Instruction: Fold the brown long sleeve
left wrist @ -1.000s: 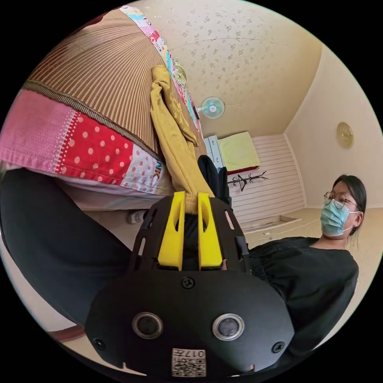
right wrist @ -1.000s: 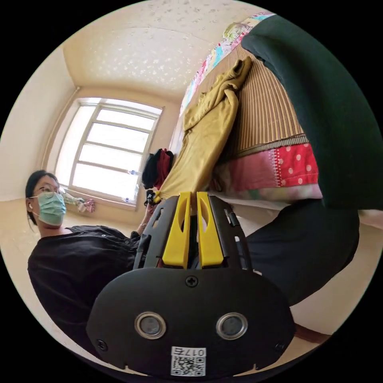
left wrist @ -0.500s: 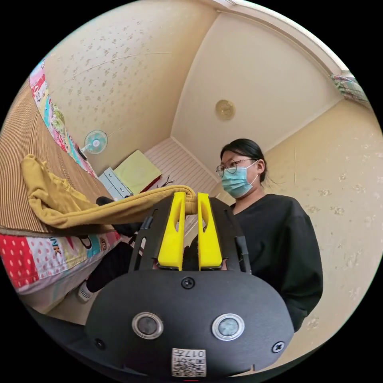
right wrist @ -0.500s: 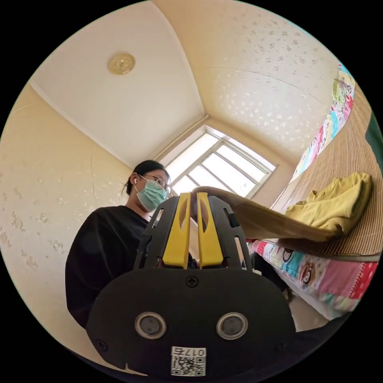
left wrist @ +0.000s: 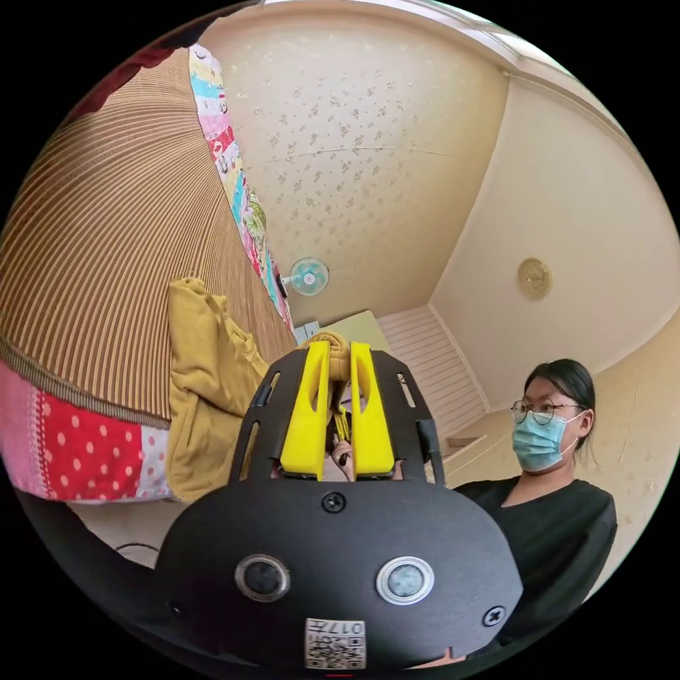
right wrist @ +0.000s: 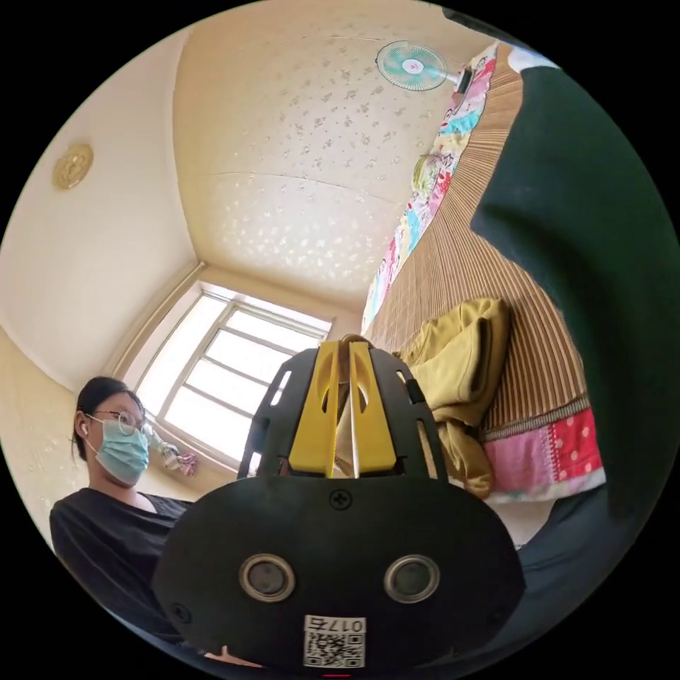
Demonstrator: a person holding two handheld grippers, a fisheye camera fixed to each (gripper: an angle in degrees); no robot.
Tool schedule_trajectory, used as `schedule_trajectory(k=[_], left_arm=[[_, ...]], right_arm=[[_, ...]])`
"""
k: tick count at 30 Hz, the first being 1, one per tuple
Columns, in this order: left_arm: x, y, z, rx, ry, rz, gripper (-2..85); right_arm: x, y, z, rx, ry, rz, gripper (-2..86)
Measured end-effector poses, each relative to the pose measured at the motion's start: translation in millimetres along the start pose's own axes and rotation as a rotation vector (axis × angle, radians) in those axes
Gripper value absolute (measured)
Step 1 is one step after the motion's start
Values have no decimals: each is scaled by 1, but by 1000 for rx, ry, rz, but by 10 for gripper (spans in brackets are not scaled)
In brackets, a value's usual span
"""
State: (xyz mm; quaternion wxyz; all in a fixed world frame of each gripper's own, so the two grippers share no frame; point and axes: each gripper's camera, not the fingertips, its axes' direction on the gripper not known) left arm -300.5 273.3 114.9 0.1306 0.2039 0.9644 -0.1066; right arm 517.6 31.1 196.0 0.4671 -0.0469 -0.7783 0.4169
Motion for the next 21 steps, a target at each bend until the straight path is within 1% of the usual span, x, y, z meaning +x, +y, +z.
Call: schedule_trajectory(k=[2,4,6,7,9,11,12,14,16,18,21], left_arm=[[-19,-31,28,12,-62,-25,53],[-61,-64,65,28,-166,-87,55],[-103,-80,90,22,-240,-154,60],[-129,-85,102,19,-278,-204,66],[-149,-87,110,51,-294,-201,90],[-146,-87,105,99,-313,-136,100],[-138,-87,101,111,-328,-76,115],[-128,-82,96,89,-361,-11,129],[-122,-65,100,-7,-420,18,136],[-119,-43,104,-79,-469,40,145],[-123,4,110,-158,-576,16,160]], right_arm=[[5,-21,35,-3,108,-15,30],[20,-46,86,-17,260,-36,33],[42,-59,129,-60,365,-34,37],[62,-63,154,-76,415,8,41],[88,-61,185,-86,455,48,53],[96,-53,207,-81,517,35,72],[92,-44,219,-68,554,-25,81],[77,-28,231,-11,640,-142,95],[61,-7,246,20,715,-265,103],[58,7,262,-20,722,-309,102],[62,35,298,-163,745,-372,98]])
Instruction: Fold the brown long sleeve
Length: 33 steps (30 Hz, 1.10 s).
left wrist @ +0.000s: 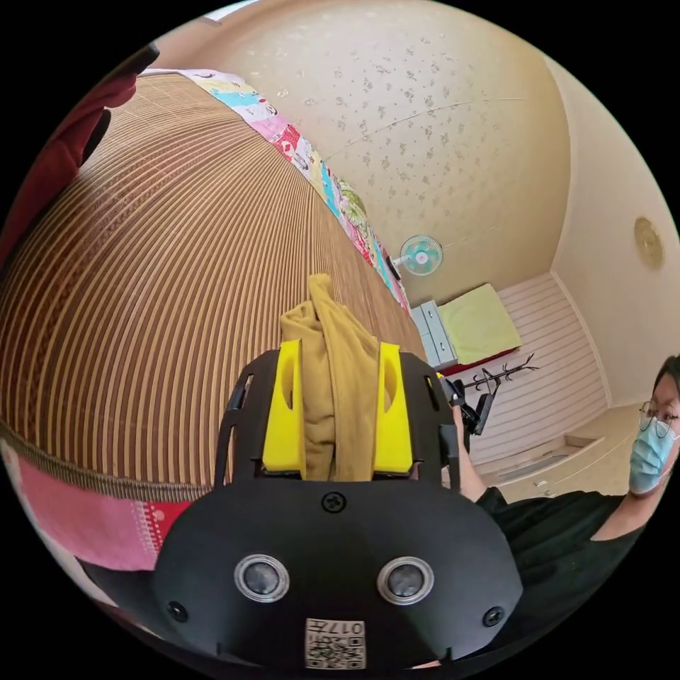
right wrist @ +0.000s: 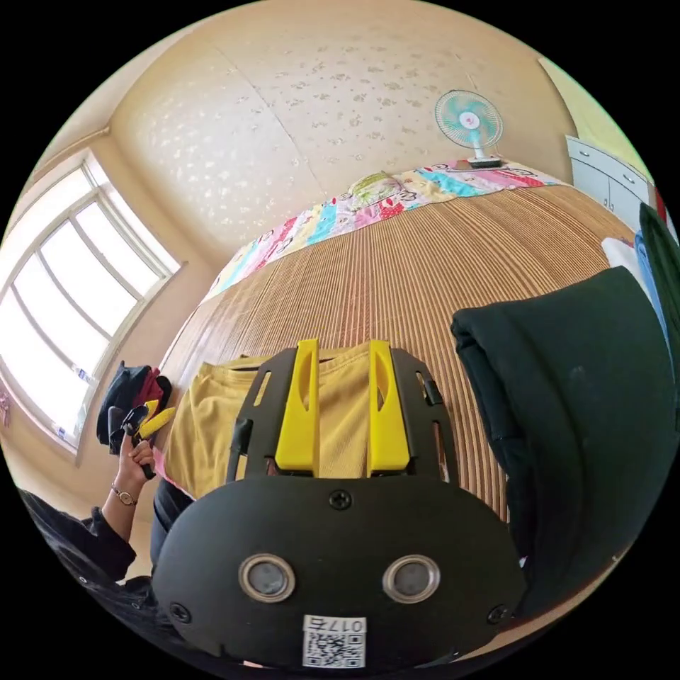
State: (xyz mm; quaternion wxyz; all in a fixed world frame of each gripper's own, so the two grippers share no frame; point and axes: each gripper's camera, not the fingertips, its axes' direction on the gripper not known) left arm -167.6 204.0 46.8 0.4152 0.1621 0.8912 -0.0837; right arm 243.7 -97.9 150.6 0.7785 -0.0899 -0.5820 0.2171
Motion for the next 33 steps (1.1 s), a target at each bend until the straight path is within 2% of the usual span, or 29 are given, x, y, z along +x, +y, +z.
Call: schedule_trajectory(k=[3,5,7,9,13,15,17,18,19,20,22,25,26,29,31,33], left_arm=[[-7,45,15,-42,-68,-64,167],[-10,65,23,-52,-84,-69,152],[-13,81,30,-56,-91,-59,132],[-19,88,35,-73,-73,-81,131],[-42,101,55,-141,-10,-162,122],[-52,102,64,-175,16,-196,97],[-51,101,66,-167,54,-182,68],[-41,100,65,-150,58,-136,65],[-28,99,66,-149,42,-90,63],[-21,98,67,-148,31,-68,63],[7,100,72,-129,-6,18,61],[41,107,86,-105,-52,125,58],[46,109,90,-111,-61,139,58],[67,120,112,-139,-108,170,55],[78,132,124,-151,-151,204,54],[81,140,125,-177,-183,213,58]], right_arm=[[-20,27,39,-95,51,-116,81],[-9,40,79,-247,184,-99,60],[1,53,87,-193,182,-108,36],[-6,48,95,-234,231,-69,30],[-52,44,96,-226,396,-123,35],[-73,43,85,-182,414,-143,42],[-93,40,71,-151,303,-150,56],[-107,35,65,-162,156,-161,71],[-125,29,65,-222,-43,-193,89],[-135,25,69,-272,-155,-220,98],[-174,12,97,-485,-444,-246,141],[-214,-5,133,-622,-536,-224,180],[-223,-8,141,-652,-531,-241,186],[-268,-12,179,-800,-356,-358,200],[-303,3,199,-930,-174,-541,189],[-320,20,196,-948,-37,-684,156]])
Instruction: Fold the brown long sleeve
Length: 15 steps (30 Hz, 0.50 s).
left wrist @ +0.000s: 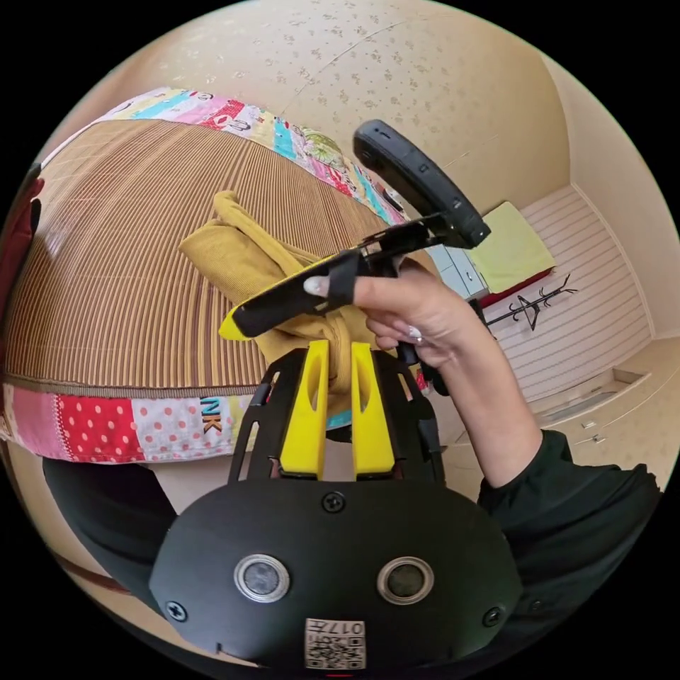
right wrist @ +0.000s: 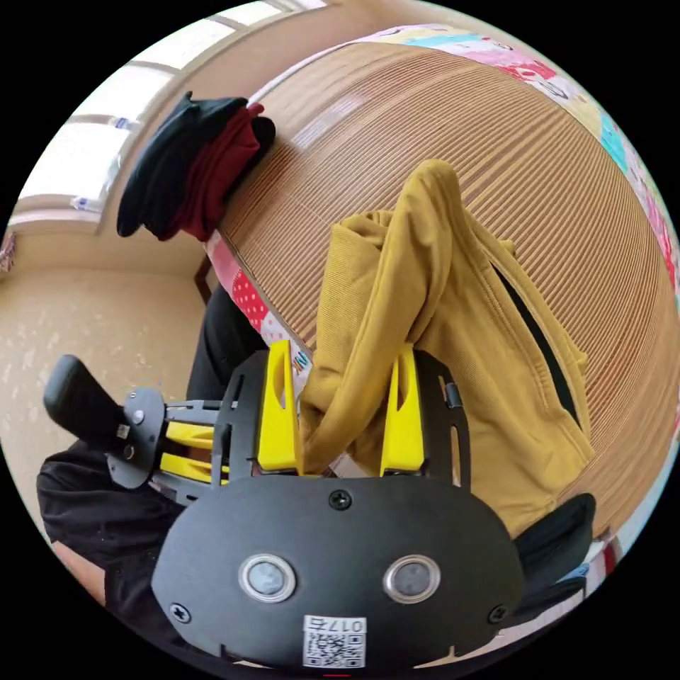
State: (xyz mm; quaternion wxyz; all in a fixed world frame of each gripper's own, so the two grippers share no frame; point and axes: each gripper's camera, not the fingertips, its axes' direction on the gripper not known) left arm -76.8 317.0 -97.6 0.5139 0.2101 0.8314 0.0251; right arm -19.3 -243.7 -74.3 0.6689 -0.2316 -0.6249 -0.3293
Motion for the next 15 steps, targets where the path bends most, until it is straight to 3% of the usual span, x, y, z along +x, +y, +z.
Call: schedule_trajectory(k=[1,3,8,12,15], left_arm=[[1,6,-5,0,-14,18,62],[-1,19,-22,44,10,66,66],[-41,45,-58,135,194,56,79],[-84,42,-31,67,298,-26,93],[-94,32,14,-38,311,-25,108]], right_arm=[[-9,11,-4,12,103,-27,126],[-5,41,-26,111,111,-26,102],[85,202,-106,598,-200,38,84],[190,365,-103,888,-330,204,86],[242,472,-69,958,-354,501,101]])
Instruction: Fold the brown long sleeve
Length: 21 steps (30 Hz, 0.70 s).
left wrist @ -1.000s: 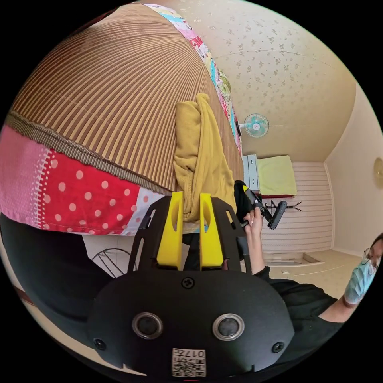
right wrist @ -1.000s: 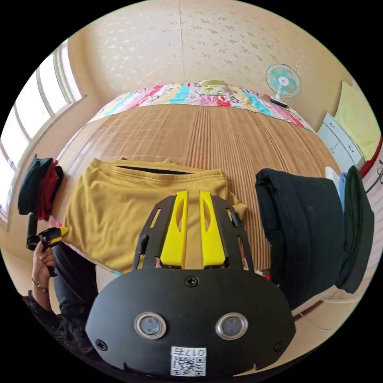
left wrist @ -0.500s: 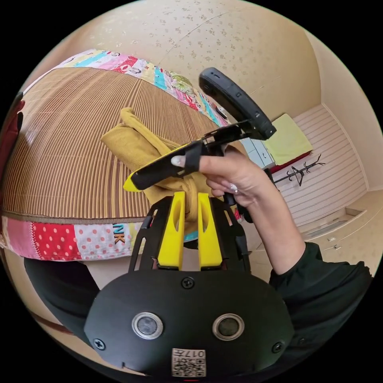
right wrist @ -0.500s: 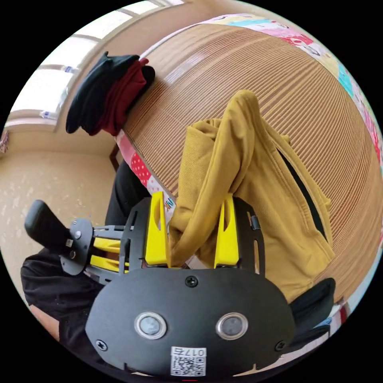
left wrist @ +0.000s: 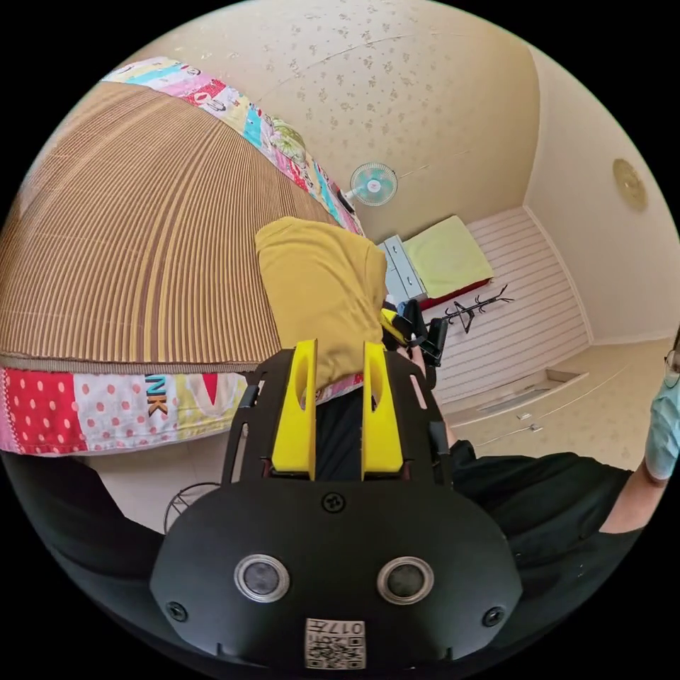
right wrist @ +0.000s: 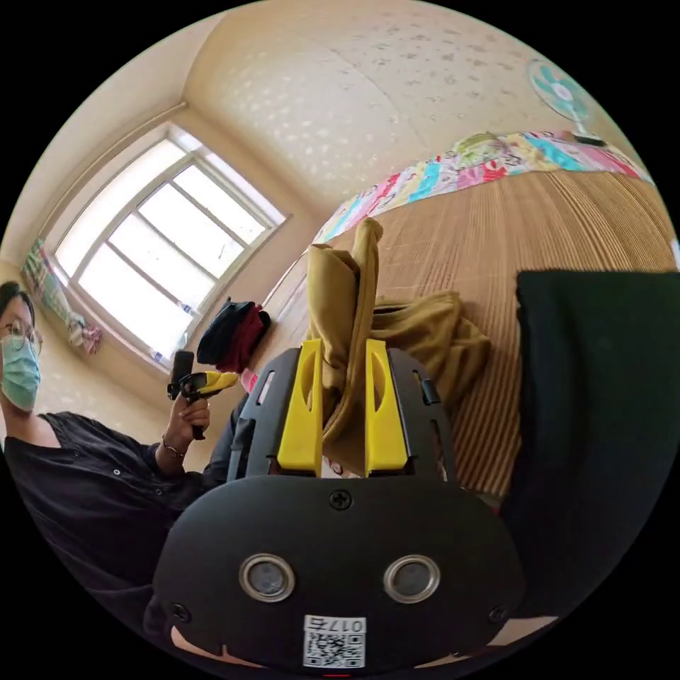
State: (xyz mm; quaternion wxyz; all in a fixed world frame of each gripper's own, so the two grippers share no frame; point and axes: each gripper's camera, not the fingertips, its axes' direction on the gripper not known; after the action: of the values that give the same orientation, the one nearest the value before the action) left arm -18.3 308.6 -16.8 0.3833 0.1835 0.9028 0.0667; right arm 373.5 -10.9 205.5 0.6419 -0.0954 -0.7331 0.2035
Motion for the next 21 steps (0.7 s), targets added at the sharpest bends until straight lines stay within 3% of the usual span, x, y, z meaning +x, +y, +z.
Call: schedule_trajectory(k=[4,10,16,21], left_arm=[[-34,-10,68,-119,-74,-36,128],[-78,-3,146,-317,-49,-163,113],[-55,25,138,-321,238,-128,68],[10,60,118,-394,262,35,65]], right_arm=[[18,84,-81,177,-60,116,109],[5,135,-91,102,-243,319,149],[-3,130,-59,79,-446,530,207],[-6,103,-44,197,-650,568,211]])
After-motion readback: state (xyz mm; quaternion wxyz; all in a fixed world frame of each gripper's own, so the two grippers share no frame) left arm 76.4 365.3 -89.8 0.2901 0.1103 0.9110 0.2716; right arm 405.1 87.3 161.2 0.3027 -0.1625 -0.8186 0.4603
